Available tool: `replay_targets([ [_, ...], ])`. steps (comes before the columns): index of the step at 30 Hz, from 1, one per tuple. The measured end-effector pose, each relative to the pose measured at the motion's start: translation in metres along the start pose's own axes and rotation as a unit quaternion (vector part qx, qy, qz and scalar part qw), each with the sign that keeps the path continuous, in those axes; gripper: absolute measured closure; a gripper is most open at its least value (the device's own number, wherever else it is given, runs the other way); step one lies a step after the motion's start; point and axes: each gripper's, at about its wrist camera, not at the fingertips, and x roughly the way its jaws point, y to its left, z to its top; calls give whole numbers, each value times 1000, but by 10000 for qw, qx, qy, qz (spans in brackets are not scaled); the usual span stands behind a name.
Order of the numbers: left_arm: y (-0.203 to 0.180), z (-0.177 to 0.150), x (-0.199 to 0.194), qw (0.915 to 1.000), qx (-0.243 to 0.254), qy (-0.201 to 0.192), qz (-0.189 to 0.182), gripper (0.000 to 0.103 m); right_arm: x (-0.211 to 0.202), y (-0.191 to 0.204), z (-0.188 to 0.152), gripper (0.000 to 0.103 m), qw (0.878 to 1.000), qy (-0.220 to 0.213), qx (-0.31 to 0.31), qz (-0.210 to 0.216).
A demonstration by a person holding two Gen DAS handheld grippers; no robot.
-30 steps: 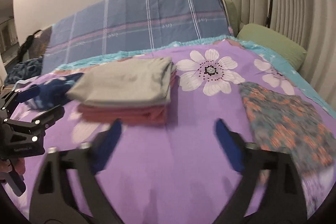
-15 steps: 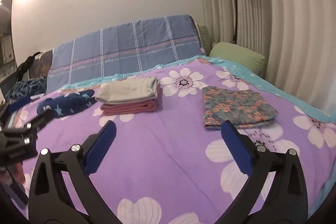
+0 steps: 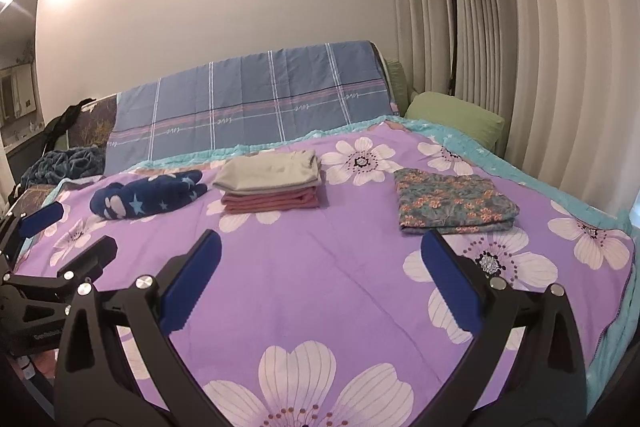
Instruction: Fold small clothes
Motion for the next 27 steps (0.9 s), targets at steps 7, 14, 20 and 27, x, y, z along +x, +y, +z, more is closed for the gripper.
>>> replay_targets([
  [7, 5, -5, -3, 9999, -89, 109, 19, 1, 1, 10, -7, 2, 9999, 45, -139, -40],
  [14, 1, -5, -6, 9999, -42, 104, -54, 1, 5, 7, -11, 2, 9998, 158, -115, -89],
  [20, -2, -6, -3, 9998, -31, 207, -78, 1, 8, 7, -12, 2, 9997, 196, -117, -107],
  [27, -1, -6, -3, 9997, 4, 255, -61, 1, 9, 10, -11, 2, 9996, 173, -176, -102],
])
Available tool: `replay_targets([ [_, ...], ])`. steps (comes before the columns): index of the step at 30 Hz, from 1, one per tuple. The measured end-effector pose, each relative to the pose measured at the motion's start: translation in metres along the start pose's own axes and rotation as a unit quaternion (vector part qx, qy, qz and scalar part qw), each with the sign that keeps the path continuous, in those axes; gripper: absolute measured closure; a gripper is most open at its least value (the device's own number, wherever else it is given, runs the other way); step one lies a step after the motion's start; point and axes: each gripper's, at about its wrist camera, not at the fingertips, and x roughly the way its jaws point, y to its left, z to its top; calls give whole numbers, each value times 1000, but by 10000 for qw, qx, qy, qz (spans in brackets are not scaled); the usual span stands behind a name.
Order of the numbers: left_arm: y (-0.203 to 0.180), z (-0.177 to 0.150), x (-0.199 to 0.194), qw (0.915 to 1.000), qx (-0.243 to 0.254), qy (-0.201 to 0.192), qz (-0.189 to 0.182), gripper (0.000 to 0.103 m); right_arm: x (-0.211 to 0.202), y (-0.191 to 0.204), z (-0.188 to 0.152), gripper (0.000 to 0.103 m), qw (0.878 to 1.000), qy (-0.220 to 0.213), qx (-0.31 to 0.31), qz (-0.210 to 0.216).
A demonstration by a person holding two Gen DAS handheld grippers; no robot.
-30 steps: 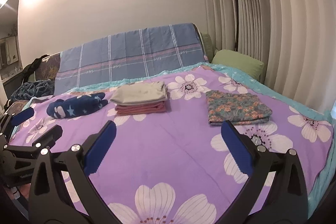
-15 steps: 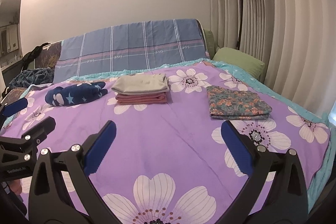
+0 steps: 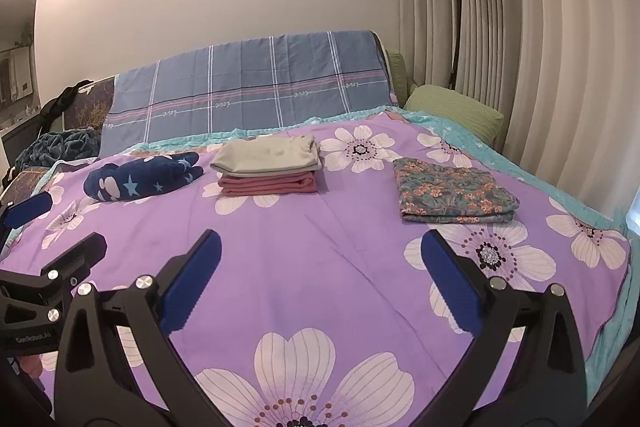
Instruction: Fold small clothes
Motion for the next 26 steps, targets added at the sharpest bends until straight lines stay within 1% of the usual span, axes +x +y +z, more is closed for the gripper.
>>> replay_targets([
  [26, -1, -4, -2, 9999, 127, 63, 8, 1, 1, 5, -3, 2, 10000, 49, -25, 36],
])
